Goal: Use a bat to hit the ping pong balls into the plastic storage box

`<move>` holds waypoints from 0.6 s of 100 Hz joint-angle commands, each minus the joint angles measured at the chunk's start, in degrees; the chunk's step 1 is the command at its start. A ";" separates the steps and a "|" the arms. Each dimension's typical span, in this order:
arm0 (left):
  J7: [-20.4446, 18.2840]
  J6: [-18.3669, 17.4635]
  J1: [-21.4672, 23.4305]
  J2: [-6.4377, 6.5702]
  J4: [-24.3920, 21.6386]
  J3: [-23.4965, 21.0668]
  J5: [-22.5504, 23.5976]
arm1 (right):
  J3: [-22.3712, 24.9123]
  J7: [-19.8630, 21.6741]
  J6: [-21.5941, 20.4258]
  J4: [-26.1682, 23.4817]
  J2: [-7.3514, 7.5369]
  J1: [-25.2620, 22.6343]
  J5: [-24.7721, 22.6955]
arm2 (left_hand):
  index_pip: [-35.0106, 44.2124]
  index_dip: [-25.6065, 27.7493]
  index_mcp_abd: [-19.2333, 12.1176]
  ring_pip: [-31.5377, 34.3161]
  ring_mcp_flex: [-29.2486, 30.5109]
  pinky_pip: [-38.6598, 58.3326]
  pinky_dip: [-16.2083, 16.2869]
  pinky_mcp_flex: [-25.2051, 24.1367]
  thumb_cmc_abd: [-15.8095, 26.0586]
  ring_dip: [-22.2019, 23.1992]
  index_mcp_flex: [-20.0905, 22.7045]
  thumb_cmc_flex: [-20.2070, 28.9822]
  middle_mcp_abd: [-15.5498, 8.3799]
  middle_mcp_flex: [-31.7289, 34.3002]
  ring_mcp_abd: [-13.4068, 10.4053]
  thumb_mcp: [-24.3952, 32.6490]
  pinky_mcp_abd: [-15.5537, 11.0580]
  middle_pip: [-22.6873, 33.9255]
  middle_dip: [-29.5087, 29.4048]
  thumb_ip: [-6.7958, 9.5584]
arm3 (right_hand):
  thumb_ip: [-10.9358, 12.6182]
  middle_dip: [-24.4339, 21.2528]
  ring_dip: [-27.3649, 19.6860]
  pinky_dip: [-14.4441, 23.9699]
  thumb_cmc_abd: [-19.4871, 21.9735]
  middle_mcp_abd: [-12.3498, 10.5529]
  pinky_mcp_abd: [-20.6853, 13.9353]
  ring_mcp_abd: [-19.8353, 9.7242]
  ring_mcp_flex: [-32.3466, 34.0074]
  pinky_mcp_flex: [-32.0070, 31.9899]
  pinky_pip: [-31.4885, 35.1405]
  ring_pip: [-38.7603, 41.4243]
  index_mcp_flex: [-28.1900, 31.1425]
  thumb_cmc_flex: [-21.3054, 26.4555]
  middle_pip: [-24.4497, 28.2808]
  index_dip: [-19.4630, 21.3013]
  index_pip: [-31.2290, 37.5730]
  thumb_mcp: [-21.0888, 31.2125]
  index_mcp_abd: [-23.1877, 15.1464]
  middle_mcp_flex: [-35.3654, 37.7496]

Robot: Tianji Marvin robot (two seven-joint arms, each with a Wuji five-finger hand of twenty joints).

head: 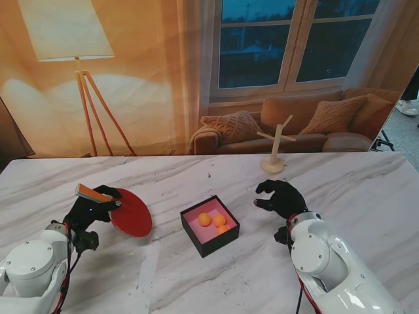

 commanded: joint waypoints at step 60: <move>-4.99 4.21 -8.85 0.48 8.85 2.73 2.42 | -0.72 -1.04 1.12 0.24 -0.61 -1.32 -0.76 | -0.27 -0.77 2.30 3.28 -4.29 -1.47 4.46 -4.86 4.51 5.06 3.53 5.51 -7.00 -12.89 1.70 2.09 -6.54 -6.43 -0.51 0.27 | 2.89 -0.79 -0.06 1.24 3.20 0.17 -0.24 -0.09 -2.73 -0.73 0.82 -0.53 0.08 -2.49 0.08 -0.37 -0.24 -2.70 0.35 -1.91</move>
